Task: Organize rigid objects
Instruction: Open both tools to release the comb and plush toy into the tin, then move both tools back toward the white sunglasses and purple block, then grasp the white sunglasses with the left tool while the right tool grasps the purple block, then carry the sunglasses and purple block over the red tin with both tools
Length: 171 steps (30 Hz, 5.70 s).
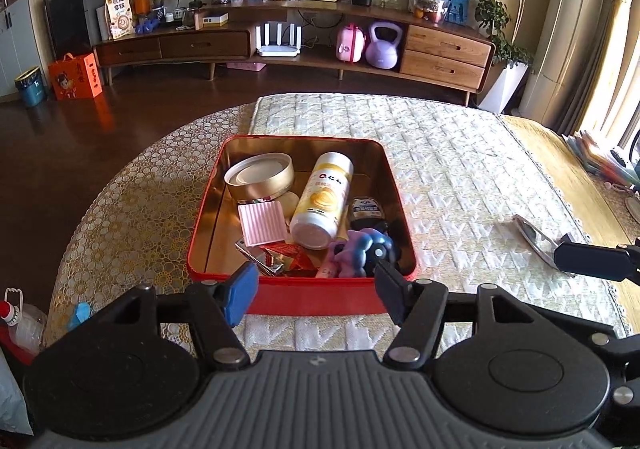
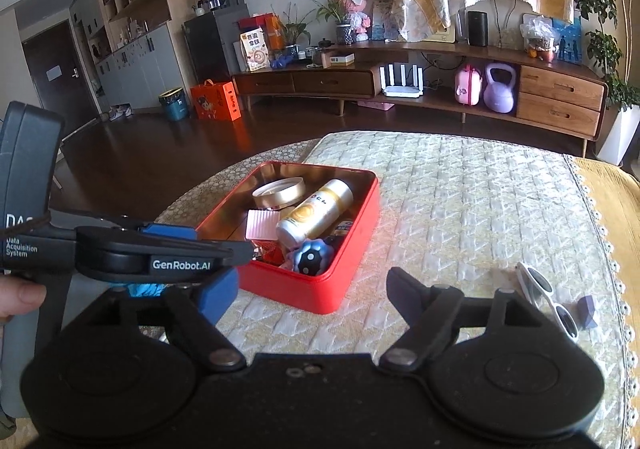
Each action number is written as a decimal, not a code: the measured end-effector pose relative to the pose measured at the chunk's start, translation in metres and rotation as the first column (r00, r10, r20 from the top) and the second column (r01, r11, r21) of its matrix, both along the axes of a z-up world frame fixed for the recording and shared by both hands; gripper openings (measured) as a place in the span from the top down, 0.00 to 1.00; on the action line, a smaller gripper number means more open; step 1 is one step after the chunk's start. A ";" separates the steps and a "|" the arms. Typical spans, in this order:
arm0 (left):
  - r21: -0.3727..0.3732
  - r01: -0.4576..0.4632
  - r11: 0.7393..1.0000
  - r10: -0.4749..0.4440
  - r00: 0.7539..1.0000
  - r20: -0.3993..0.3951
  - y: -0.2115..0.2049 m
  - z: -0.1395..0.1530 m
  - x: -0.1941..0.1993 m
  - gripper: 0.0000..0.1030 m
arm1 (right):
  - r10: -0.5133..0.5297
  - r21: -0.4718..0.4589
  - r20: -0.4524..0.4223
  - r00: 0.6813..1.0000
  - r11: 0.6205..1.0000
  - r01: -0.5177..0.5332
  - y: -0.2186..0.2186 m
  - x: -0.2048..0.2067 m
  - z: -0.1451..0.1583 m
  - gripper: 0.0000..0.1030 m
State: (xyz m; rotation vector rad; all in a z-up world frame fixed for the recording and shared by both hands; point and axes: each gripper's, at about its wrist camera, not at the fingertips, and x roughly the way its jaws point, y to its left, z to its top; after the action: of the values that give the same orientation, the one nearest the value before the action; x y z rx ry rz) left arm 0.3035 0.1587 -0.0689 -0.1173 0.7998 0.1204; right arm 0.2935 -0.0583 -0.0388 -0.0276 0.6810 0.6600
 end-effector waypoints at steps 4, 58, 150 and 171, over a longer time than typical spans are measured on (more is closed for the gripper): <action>-0.004 0.016 1.000 -0.016 1.000 0.009 -0.015 0.005 -0.013 0.34 | -0.002 0.004 0.015 1.000 1.000 0.002 -0.022 -0.015 0.004 0.16; 0.023 0.199 0.980 -0.200 0.978 0.053 -0.261 -0.065 0.065 0.20 | -0.284 -0.074 -0.086 0.955 0.958 0.278 -0.242 0.107 -0.085 0.09; -0.118 0.071 0.991 -0.064 0.996 0.060 -0.035 0.029 -0.005 0.94 | -0.013 -0.091 0.105 0.994 0.996 0.023 -0.042 0.000 0.012 0.81; -0.025 -0.054 0.998 0.054 0.998 0.028 0.083 0.001 0.055 0.94 | 0.022 -0.140 0.097 0.995 0.990 -0.008 0.076 0.064 -0.023 0.81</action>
State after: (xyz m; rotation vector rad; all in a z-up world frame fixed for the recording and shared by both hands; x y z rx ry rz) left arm 0.3583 0.2415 -0.0676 -0.1629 0.7695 0.1600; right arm 0.3573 0.0182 -0.0615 -0.1942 0.6310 0.6205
